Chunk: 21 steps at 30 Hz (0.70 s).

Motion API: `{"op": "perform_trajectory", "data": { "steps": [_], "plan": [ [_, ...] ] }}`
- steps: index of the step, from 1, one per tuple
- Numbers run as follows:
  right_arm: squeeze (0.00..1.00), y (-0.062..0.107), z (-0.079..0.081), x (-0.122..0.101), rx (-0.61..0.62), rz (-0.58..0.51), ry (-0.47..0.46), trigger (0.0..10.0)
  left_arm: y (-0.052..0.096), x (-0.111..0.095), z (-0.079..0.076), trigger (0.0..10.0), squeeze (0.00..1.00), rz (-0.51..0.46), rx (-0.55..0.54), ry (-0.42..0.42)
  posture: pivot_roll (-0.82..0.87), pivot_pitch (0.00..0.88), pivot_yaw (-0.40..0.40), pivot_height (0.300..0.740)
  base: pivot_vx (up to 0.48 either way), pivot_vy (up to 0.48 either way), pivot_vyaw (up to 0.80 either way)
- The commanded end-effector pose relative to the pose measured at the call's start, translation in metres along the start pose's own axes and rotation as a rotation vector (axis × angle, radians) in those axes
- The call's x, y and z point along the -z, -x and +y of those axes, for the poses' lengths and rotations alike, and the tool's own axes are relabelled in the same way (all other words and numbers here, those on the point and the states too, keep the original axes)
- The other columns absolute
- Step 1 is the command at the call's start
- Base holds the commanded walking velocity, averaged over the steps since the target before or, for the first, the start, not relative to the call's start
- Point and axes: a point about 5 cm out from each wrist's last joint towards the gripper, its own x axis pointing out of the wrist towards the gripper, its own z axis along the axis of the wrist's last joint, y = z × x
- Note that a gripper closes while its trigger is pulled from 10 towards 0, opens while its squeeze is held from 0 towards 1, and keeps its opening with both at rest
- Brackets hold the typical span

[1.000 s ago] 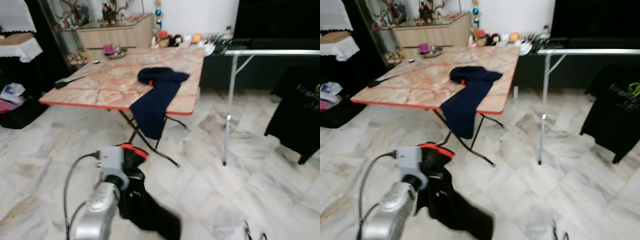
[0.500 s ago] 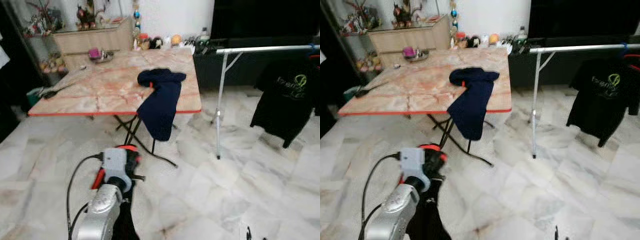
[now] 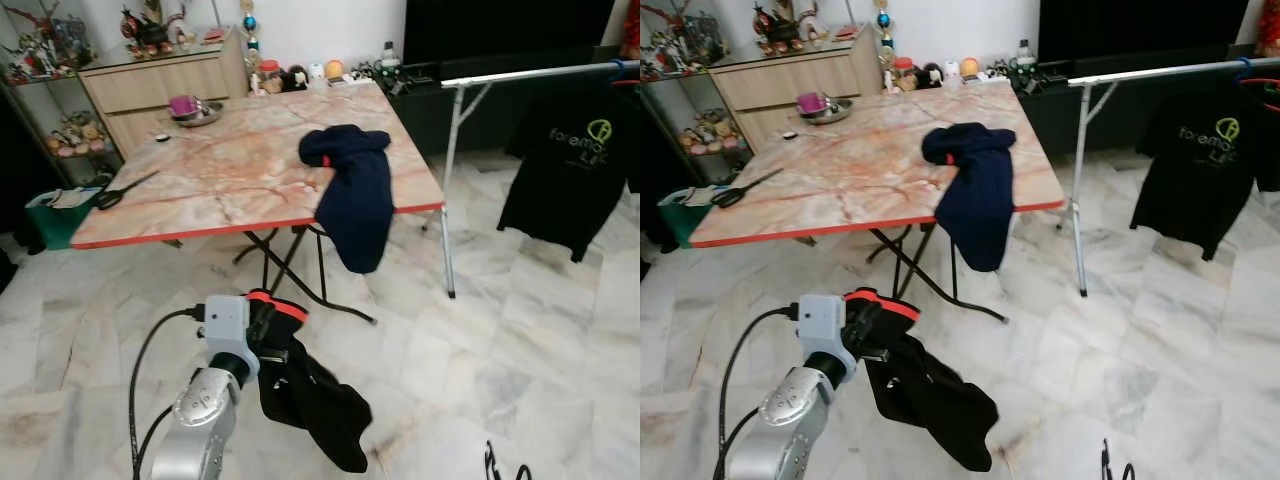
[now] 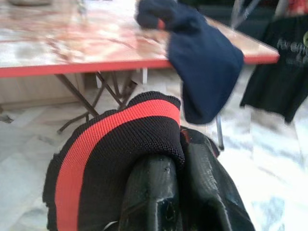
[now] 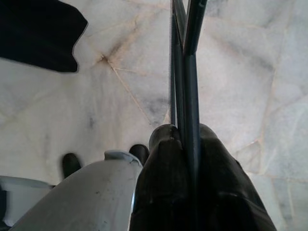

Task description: Hang hanger

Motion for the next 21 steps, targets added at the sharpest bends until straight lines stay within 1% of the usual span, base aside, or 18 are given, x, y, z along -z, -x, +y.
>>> {"op": "perform_trajectory", "data": {
  "steps": [1, 3, 6, 9, 10, 16, 21],
  "plan": [
    [0.00, -0.001, 0.010, -0.001, -0.014, -0.013, -0.004, 10.0, 0.001, -0.013, 0.008, 10.0, 0.00, -0.054, -0.020, -0.008, 0.02, 0.013, 0.064, 0.740, 0.000, 0.000, 0.00],
    [0.00, -0.001, 0.014, -0.001, -0.019, -0.013, -0.004, 10.0, 0.000, -0.012, 0.008, 10.0, 0.00, -0.042, -0.019, -0.015, 0.02, 0.013, 0.064, 0.740, 0.000, 0.000, 0.00],
    [0.00, -0.001, 0.024, -0.001, -0.029, -0.013, 0.001, 10.0, 0.000, -0.011, 0.007, 10.0, 0.00, -0.041, -0.014, -0.008, 0.02, 0.013, 0.065, 0.740, 0.000, 0.000, 0.00],
    [0.00, -0.001, 0.030, -0.001, -0.035, -0.013, 0.004, 10.0, 0.001, -0.011, 0.006, 10.0, 0.00, -0.042, -0.008, -0.003, 0.02, 0.012, 0.064, 0.740, 0.000, 0.000, 0.00],
    [0.00, -0.001, 0.034, -0.001, -0.040, -0.014, 0.006, 10.0, 0.001, -0.011, 0.004, 10.0, 0.00, -0.043, -0.003, -0.002, 0.02, 0.012, 0.063, 0.740, 0.000, 0.000, 0.00],
    [0.00, -0.001, 0.048, -0.002, -0.052, -0.017, 0.016, 10.0, 0.001, -0.011, 0.003, 10.0, 0.00, -0.041, 0.003, -0.001, 0.02, 0.014, 0.061, 0.740, 0.000, 0.000, 0.00],
    [0.00, -0.001, 0.055, -0.003, -0.057, -0.019, 0.021, 10.0, 0.002, -0.010, 0.003, 10.0, 0.00, -0.038, 0.006, -0.003, 0.02, 0.014, 0.061, 0.740, 0.000, 0.000, 0.00]
  ]
}}
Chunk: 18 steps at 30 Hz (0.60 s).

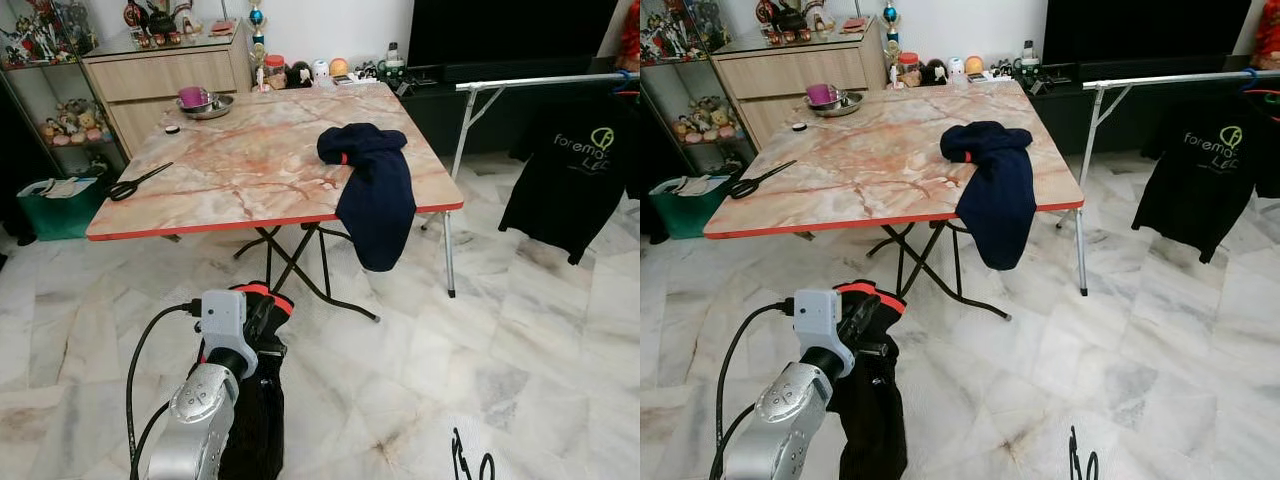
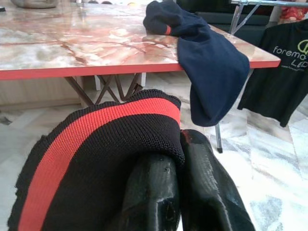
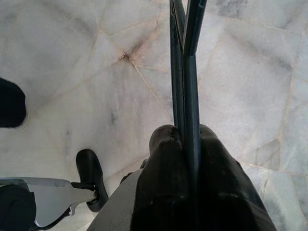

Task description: Hang hanger

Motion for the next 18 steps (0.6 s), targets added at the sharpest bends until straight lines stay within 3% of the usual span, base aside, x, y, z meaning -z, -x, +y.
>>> {"op": "perform_trajectory", "data": {
  "steps": [1, 4, 18],
  "plan": [
    [0.00, 0.0001, 0.0076, 0.0002, -0.015, 0.000, 0.000, 10.0, 0.0001, -0.0064, 0.0016, 10.0, 0.00, -0.024, 0.002, -0.003, 0.02, 0.014, 0.061, 0.740, 0.000, 0.000, 0.00],
    [0.00, 0.0001, 0.0027, 0.0005, -0.011, 0.002, 0.003, 10.0, 0.0003, -0.0065, 0.0022, 10.0, 0.00, -0.024, 0.000, -0.002, 0.02, 0.014, 0.061, 0.740, 0.000, 0.000, 0.00],
    [0.00, 0.0002, -0.0005, 0.0008, -0.009, 0.001, 0.001, 10.0, 0.0016, -0.0088, 0.0104, 10.0, 0.00, -0.030, -0.022, -0.010, 0.02, 0.013, 0.060, 0.740, 0.288, 0.000, 0.00]
  ]
}}
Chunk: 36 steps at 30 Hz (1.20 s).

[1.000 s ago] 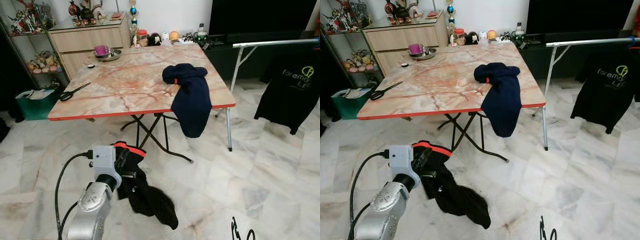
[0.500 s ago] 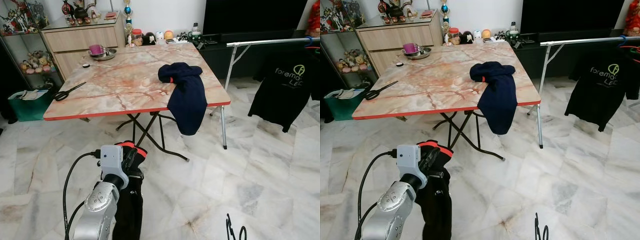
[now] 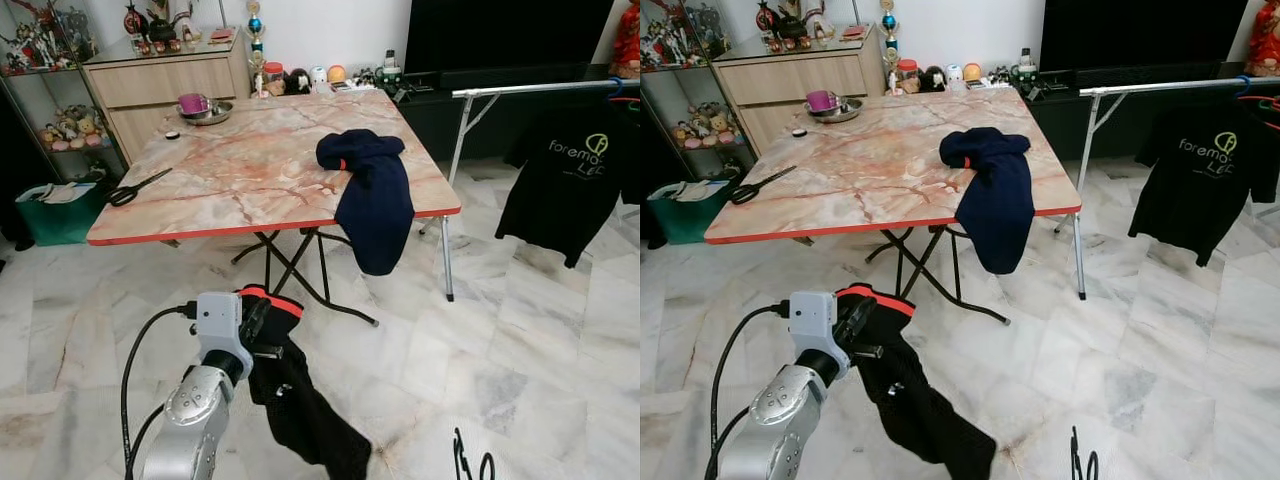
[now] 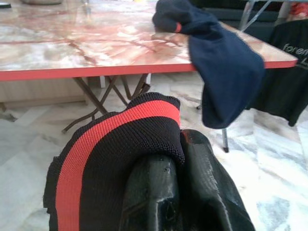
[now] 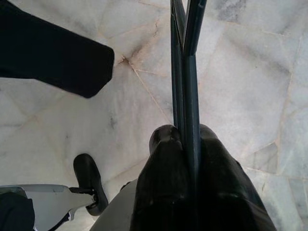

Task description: Hang hanger

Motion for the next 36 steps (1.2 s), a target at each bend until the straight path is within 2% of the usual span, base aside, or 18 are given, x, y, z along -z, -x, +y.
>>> {"op": "perform_trajectory", "data": {
  "steps": [1, 14, 26, 30, 31, 33, 34, 35, 36],
  "plan": [
    [0.00, 0.001, 0.003, 0.002, -0.010, 0.006, -0.002, 10.0, -0.002, -0.009, -0.001, 10.0, 0.00, -0.040, 0.005, 0.007, 0.02, 0.013, 0.061, 0.740, 0.319, 0.000, 0.00],
    [0.00, 0.001, 0.002, 0.002, -0.009, 0.005, 0.000, 10.0, -0.004, -0.014, 0.002, 10.0, 0.00, -0.056, 0.001, 0.005, 0.02, 0.012, 0.059, 0.740, 0.344, 0.000, 0.00],
    [0.00, 0.001, 0.002, 0.002, -0.010, 0.005, 0.001, 10.0, -0.014, -0.030, 0.007, 10.0, 0.00, -0.102, -0.004, -0.006, 0.02, 0.010, 0.058, 0.740, 0.355, 0.000, 0.00],
    [0.00, 0.000, 0.002, 0.001, -0.009, 0.003, 0.000, 10.0, -0.038, -0.062, 0.003, 10.0, 0.00, -0.190, 0.047, -0.041, 0.03, 0.006, 0.059, 0.740, 0.371, 0.000, 0.00],
    [0.00, 0.000, 0.003, 0.001, -0.009, 0.002, 0.001, 10.0, -0.049, -0.078, 0.001, 10.0, 0.00, -0.237, 0.063, -0.053, 0.03, 0.005, 0.060, 0.740, 0.382, 0.000, 0.00],
    [0.00, 0.000, 0.003, 0.000, -0.009, 0.001, -0.001, 10.0, -0.057, -0.090, 0.000, 10.0, 0.00, -0.266, 0.071, -0.062, 0.03, 0.002, 0.062, 0.740, 0.386, 0.000, 0.00],
    [0.00, 0.000, 0.003, 0.000, -0.008, 0.001, -0.002, 10.0, -0.070, -0.108, -0.004, 10.0, 0.00, -0.298, 0.075, -0.096, 0.03, 0.000, 0.064, 0.740, 0.386, 0.000, 0.00],
    [0.00, 0.000, 0.003, 0.000, -0.008, 0.001, -0.002, 10.0, -0.070, -0.108, -0.004, 10.0, 0.00, -0.298, 0.075, -0.096, 0.03, 0.000, 0.064, 0.740, 0.386, 0.000, 0.00],
    [0.00, 0.000, 0.004, -0.001, -0.008, 0.000, -0.002, 10.0, -0.081, -0.129, -0.010, 10.0, 0.00, -0.352, 0.086, -0.099, 0.03, 0.000, 0.068, 0.740, 0.386, 0.000, 0.00]
  ]
}}
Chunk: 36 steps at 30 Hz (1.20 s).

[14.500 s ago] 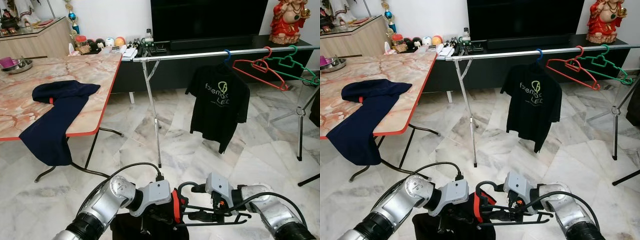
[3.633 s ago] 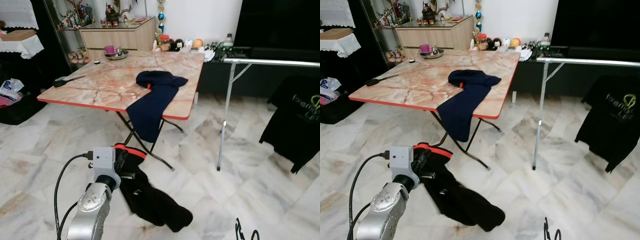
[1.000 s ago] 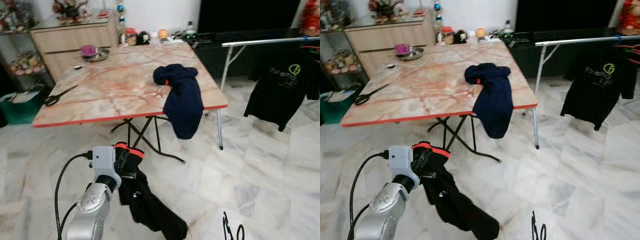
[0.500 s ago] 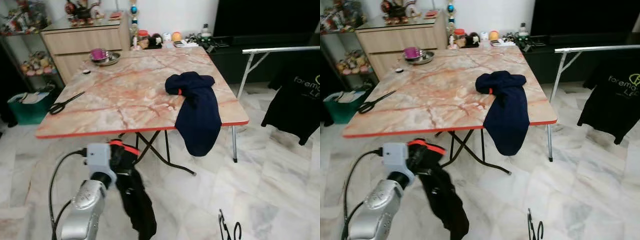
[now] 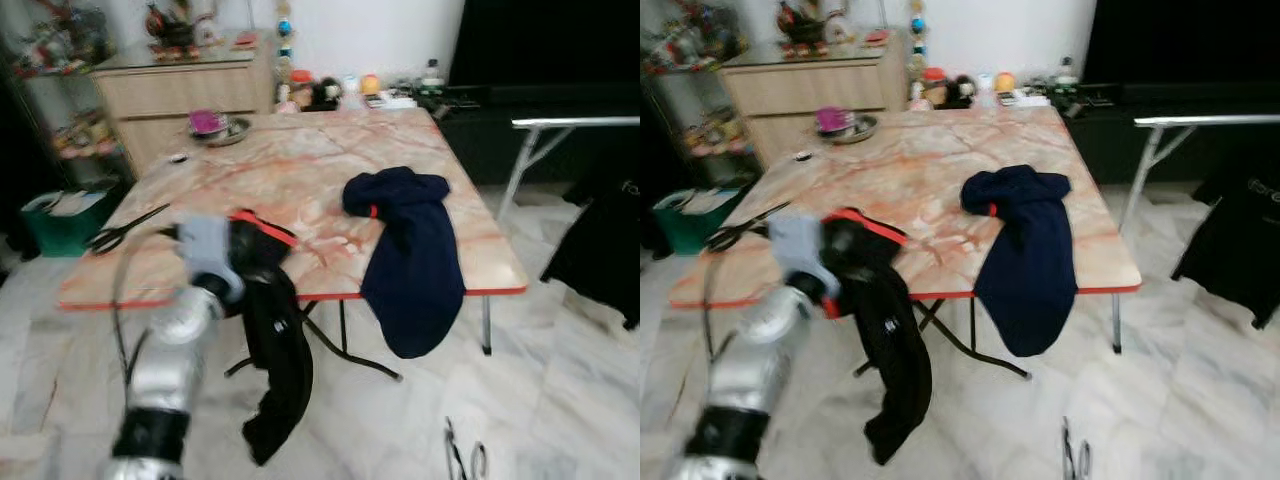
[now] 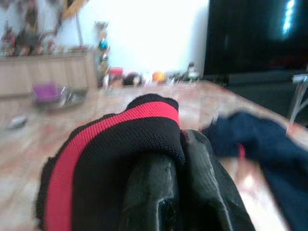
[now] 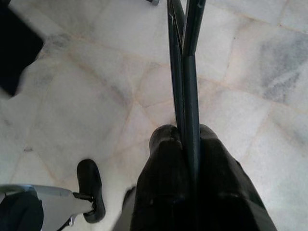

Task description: Hang hanger

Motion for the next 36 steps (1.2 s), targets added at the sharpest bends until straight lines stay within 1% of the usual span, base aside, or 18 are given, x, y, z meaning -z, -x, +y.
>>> {"op": "perform_trajectory", "data": {
  "steps": [1, 2, 4, 5, 7, 8, 10, 13, 16, 18, 21, 26, 29, 30, 32, 33, 34, 36],
  "plan": [
    [0.00, 0.002, -0.002, 0.007, 0.008, 0.025, -0.010, 10.0, -0.025, -0.038, -0.013, 10.0, 0.00, -0.132, 0.044, -0.008, 0.02, 0.000, 0.070, 0.740, 0.386, 0.000, 0.00],
    [0.00, 0.002, -0.002, 0.007, 0.008, 0.025, -0.010, 10.0, -0.025, -0.038, -0.013, 10.0, 0.00, -0.132, 0.044, -0.008, 0.02, 0.000, 0.070, 0.740, 0.386, 0.000, 0.00],
    [0.00, 0.001, -0.001, 0.006, 0.005, 0.023, 0.000, 10.0, -0.041, -0.062, -0.024, 10.0, 0.00, -0.203, 0.084, 0.007, 0.03, 0.000, 0.063, 0.740, 0.386, 0.000, 0.00],
    [0.00, 0.001, -0.001, 0.006, 0.005, 0.023, 0.000, 10.0, -0.041, -0.062, -0.024, 10.0, 0.00, -0.203, 0.084, 0.007, 0.03, 0.000, 0.063, 0.740, 0.386, 0.000, 0.00],
    [0.00, 0.001, -0.001, 0.007, 0.001, 0.030, 0.023, 10.0, -0.065, -0.093, -0.039, 10.0, 0.00, -0.254, 0.169, -0.063, 0.05, 0.000, 0.061, 0.740, 0.405, 0.000, 0.00],
    [0.00, 0.001, -0.001, 0.007, 0.001, 0.030, 0.023, 10.0, -0.065, -0.093, -0.039, 10.0, 0.00, -0.254, 0.169, -0.063, 0.05, 0.000, 0.061, 0.740, 0.405, 0.000, 0.00],
    [0.00, 0.002, -0.002, 0.007, 0.006, 0.030, 0.011, 10.0, -0.076, -0.112, -0.049, 10.0, 0.00, -0.269, 0.198, -0.071, 0.04, 0.000, 0.068, 0.740, 0.407, 0.000, 0.00],
    [0.00, 0.002, -0.002, 0.007, 0.006, 0.030, 0.009, 10.0, -0.083, -0.121, -0.059, 10.0, 0.00, -0.283, 0.229, -0.066, 0.04, 0.000, 0.068, 0.740, 0.406, 0.000, 0.00],
    [0.00, 0.002, -0.002, 0.007, 0.005, 0.030, 0.012, 10.0, -0.086, -0.123, -0.068, 10.0, 0.00, -0.281, 0.261, -0.066, 0.04, 0.000, 0.067, 0.740, 0.404, 0.000, 0.00],
    [0.00, 0.001, -0.002, 0.007, 0.006, 0.030, 0.013, 10.0, -0.087, -0.122, -0.072, 10.0, 0.00, -0.271, 0.272, -0.071, 0.04, 0.000, 0.064, 0.740, 0.409, 0.000, 0.00],
    [0.00, 0.001, -0.003, 0.007, 0.010, 0.031, 0.014, 10.0, -0.089, -0.119, -0.072, 10.0, 0.00, -0.261, 0.274, -0.083, 0.04, 0.000, 0.064, 0.740, 0.405, 0.000, 0.00],
    [0.00, 0.002, -0.003, 0.007, 0.009, 0.032, 0.018, 10.0, -0.089, -0.108, -0.063, 10.0, 0.00, -0.232, 0.246, -0.079, 0.04, 0.000, 0.063, 0.740, 0.413, 0.000, 0.00],
    [0.00, 0.002, -0.003, 0.008, 0.005, 0.035, 0.023, 10.0, -0.083, -0.089, -0.056, 10.0, 0.00, -0.195, 0.240, -0.085, 0.04, 0.000, 0.059, 0.740, 0.402, 0.000, 0.00],
    [0.00, 0.002, -0.003, 0.008, 0.005, 0.035, 0.023, 10.0, -0.083, -0.089, -0.056, 10.0, 0.00, -0.195, 0.240, -0.085, 0.04, 0.000, 0.059, 0.740, 0.382, 0.000, 0.00],
    [0.00, 0.002, -0.003, 0.009, 0.005, 0.036, 0.023, 10.0, -0.071, -0.059, -0.055, 10.0, 0.00, -0.135, 0.291, -0.072, 0.04, 0.000, 0.063, 0.740, 0.146, 0.000, 0.00],
    [0.00, 0.002, -0.003, 0.009, 0.005, 0.036, 0.023, 10.0, -0.071, -0.059, -0.055, 10.0, 0.00, -0.135, 0.291, -0.072, 0.04, 0.000, 0.063, 0.740, 0.000, 0.000, 0.00],
    [0.00, 0.002, -0.003, 0.010, 0.006, 0.036, 0.021, 10.0, -0.066, -0.050, -0.055, 10.0, 0.00, -0.120, 0.310, -0.067, 0.03, 0.002, 0.066, 0.740, 0.000, 0.000, 0.00],
    [0.00, 0.003, -0.003, 0.011, 0.007, 0.038, 0.019, 10.0, -0.045, -0.019, -0.051, 10.0, 0.00, -0.059, 0.341, -0.060, 0.03, 0.005, 0.071, 0.740, 0.000, 0.000, 0.00]
  ]
}}
